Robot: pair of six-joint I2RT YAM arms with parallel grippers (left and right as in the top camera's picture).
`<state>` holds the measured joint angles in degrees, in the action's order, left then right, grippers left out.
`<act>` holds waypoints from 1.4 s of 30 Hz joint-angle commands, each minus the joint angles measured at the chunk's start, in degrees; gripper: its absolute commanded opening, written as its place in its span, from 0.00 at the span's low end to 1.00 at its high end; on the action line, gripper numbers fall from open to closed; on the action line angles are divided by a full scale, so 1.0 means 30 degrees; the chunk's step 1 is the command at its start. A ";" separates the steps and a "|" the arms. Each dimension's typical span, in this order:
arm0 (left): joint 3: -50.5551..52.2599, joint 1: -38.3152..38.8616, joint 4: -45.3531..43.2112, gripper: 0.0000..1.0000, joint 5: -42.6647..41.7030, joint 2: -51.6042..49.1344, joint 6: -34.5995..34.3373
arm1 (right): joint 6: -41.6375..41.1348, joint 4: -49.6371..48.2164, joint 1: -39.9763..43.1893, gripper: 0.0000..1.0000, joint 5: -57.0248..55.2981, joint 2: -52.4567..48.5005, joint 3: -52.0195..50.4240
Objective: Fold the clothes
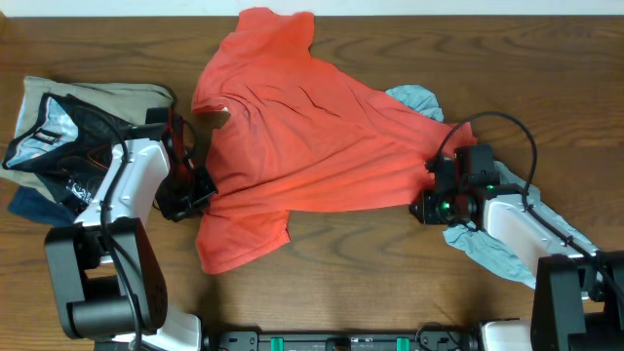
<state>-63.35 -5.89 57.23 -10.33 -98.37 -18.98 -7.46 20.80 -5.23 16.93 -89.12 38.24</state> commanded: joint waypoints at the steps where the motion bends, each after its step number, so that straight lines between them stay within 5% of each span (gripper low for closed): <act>1: 0.0095 -0.0051 0.0117 0.06 0.0095 -0.0015 0.0379 | -0.2011 -0.0787 0.0219 0.27 -0.4976 -0.0051 -0.0299; 6: 0.0095 -0.0051 0.0124 0.06 0.0095 -0.0015 0.0379 | -0.6739 -0.1166 0.2397 0.20 -1.2910 -0.0051 -0.0240; 15: 0.0102 -0.0051 0.0131 0.06 0.0102 -0.0015 0.0386 | -0.7271 -0.1107 1.0222 0.11 -1.2998 -0.0044 0.0852; 20: 0.0102 -0.0051 0.0124 0.06 0.0102 -0.0015 0.0386 | -0.7300 -0.1603 1.3559 0.18 -0.7657 -0.0044 0.1384; 22: 0.0102 -0.0051 0.0117 0.06 0.0102 -0.0015 0.0379 | -0.5952 -0.2834 1.4025 0.28 -0.3526 -0.0044 0.1479; 25: 0.0102 -0.0051 0.0124 0.06 0.0102 -0.0015 0.0386 | -0.2747 -0.4612 1.3639 0.35 0.3672 -0.0044 0.1916; 29: 0.0102 -0.0051 0.0124 0.06 0.0102 -0.0015 0.0386 | 0.0029 -0.3993 1.2007 0.46 0.6725 -0.0044 0.2608; 36: 0.0102 -0.0051 0.0117 0.06 0.0102 -0.0022 0.0379 | 0.2528 0.0852 0.7643 0.63 -0.1435 -0.0087 0.2579; 42: 0.0102 -0.0051 0.0117 0.06 0.0102 -0.0022 0.0386 | 0.3330 0.1275 0.5173 0.76 -0.4503 -0.0933 0.2572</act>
<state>-63.35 -5.89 57.21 -10.55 -98.37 -18.98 -1.08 24.64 12.45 11.18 -90.00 45.91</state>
